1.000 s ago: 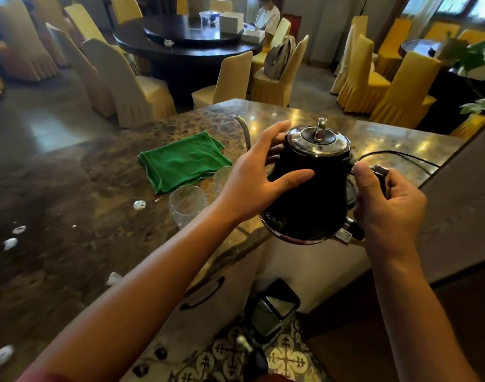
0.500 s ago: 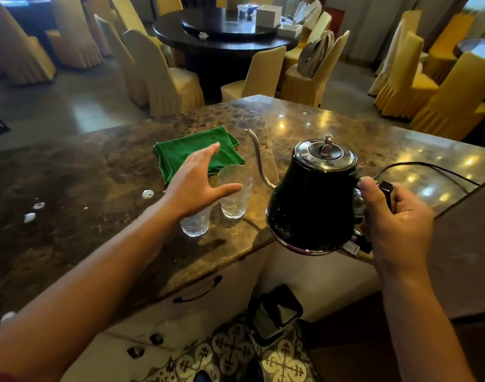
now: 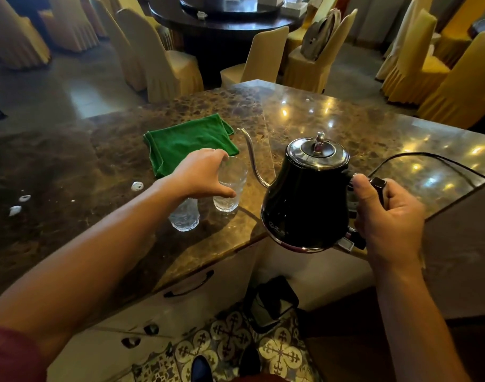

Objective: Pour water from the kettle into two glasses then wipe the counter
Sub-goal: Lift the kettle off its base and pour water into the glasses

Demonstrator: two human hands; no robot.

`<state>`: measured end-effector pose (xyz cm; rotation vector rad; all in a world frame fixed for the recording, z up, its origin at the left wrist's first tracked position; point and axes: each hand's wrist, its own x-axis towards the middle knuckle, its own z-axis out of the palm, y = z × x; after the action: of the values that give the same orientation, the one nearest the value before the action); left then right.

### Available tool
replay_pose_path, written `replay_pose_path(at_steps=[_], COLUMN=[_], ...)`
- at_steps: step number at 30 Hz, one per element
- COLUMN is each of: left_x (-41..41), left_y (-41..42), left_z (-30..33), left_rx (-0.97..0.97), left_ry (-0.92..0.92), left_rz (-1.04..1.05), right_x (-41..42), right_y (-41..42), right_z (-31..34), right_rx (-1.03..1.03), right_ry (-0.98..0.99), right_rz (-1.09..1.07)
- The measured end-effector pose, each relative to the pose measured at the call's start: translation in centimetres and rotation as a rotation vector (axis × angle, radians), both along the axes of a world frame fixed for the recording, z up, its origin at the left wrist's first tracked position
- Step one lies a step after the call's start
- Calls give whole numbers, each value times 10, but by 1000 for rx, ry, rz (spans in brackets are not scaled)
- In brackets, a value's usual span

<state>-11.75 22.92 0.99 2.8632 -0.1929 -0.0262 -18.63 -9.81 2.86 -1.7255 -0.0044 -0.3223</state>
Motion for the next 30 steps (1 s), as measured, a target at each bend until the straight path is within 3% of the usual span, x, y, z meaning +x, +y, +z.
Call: replay_pose_path(at_steps=[19,26,30], left_x=[4,-18,-20], left_y=[-58,-68,-73], left_z=[-22,-59,-71], left_rx=[-391,-808,-909], left_ry=[102,40,-17], left_rz=[-16,120,160], right_x=[-14,-14,-12], right_y=[-50,-52,-50], right_z=[7,7,10], right_rx=[-55,-134,-180], right_ry=[-74,-72,-65], right_rz=[-87,-63,-68])
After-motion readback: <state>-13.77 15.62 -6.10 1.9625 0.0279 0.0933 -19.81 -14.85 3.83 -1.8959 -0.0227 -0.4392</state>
